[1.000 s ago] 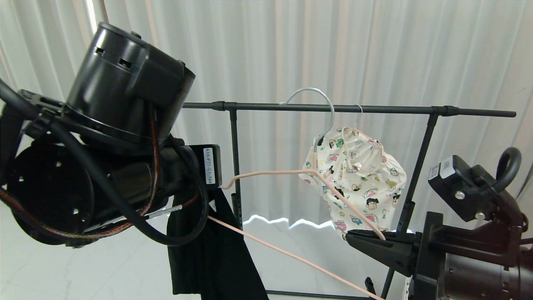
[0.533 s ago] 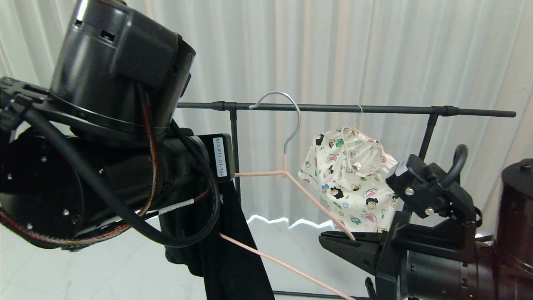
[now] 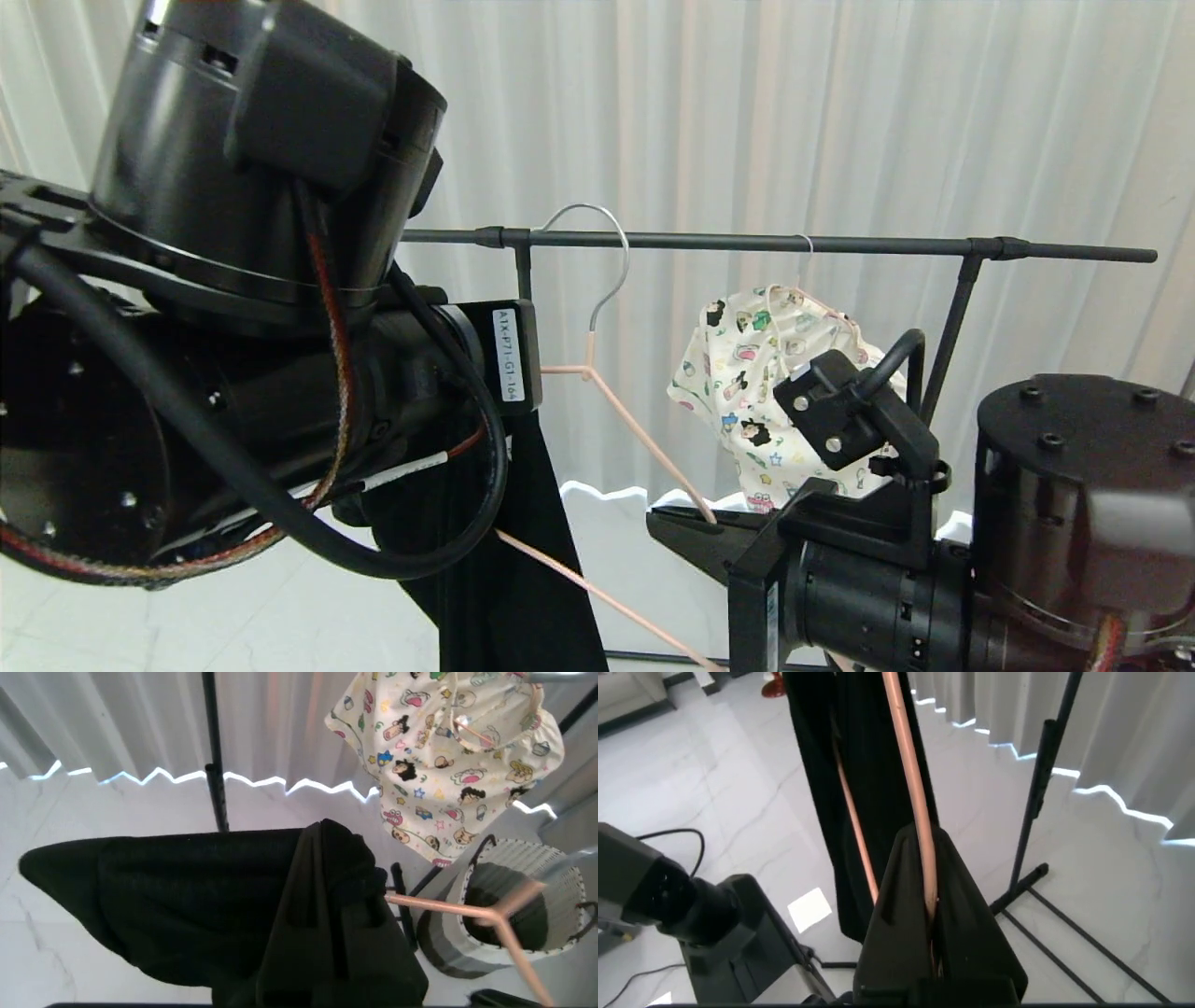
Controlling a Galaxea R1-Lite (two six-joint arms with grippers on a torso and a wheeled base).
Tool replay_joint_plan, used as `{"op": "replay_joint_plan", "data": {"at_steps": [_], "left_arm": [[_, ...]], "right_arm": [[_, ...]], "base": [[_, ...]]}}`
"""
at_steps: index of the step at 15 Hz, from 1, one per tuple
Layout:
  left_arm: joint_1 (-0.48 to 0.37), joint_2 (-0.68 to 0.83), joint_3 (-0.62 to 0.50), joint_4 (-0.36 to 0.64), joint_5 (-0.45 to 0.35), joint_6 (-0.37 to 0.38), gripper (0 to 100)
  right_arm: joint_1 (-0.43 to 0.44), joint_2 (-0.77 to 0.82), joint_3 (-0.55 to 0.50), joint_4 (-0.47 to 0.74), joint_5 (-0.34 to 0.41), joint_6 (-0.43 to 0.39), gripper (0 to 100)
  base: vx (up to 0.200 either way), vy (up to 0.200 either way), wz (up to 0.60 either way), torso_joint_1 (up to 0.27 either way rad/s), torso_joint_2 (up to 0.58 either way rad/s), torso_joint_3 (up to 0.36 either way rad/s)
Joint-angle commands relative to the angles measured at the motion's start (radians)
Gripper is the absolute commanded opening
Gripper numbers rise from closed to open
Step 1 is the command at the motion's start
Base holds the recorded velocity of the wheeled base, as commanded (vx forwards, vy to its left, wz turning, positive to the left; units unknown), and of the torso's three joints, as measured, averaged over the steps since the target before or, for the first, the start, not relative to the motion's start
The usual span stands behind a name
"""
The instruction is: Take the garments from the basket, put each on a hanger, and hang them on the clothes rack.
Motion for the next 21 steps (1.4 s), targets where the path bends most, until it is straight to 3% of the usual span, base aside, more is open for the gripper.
{"op": "replay_joint_plan", "data": {"at_steps": [1,6,9,13,15,19,21], "left_arm": [[-0.031,0.001,0.0,-0.001,0.001,0.0,0],[-0.066,0.003,0.012,-0.031,0.002,0.014,0],[-0.066,-0.014,0.03,-0.031,0.002,0.018,0],[-0.066,-0.033,0.066,-0.039,0.002,0.046,0],[-0.075,-0.046,0.109,-0.08,0.002,0.081,0],[-0.075,-0.054,0.199,-0.202,0.004,0.179,0],[-0.075,-0.056,0.21,-0.237,0.002,0.188,0]], "right_arm": [[0.018,0.02,-0.007,0.0,0.0,0.0,0],[0.025,0.028,-0.001,0.0,-0.04,0.003,0],[-0.001,0.042,0.001,0.0,-0.118,0.003,0],[-0.036,0.043,-0.002,-0.002,-0.15,0.003,0],[-0.039,0.051,-0.005,-0.003,-0.205,0.009,0],[-0.038,0.05,-0.015,-0.009,-0.241,0.018,0],[-0.036,0.051,-0.015,-0.058,-0.262,0.014,0]], "base": [[0.0,0.0,0.0,0.0,0.0,0.0],[0.0,0.0,0.0,0.0,0.0,0.0],[0.0,0.0,0.0,0.0,0.0,0.0],[0.0,0.0,0.0,0.0,0.0,0.0],[0.0,0.0,0.0,0.0,0.0,0.0],[0.0,0.0,0.0,0.0,0.0,0.0],[0.0,0.0,0.0,0.0,0.0,0.0]]}}
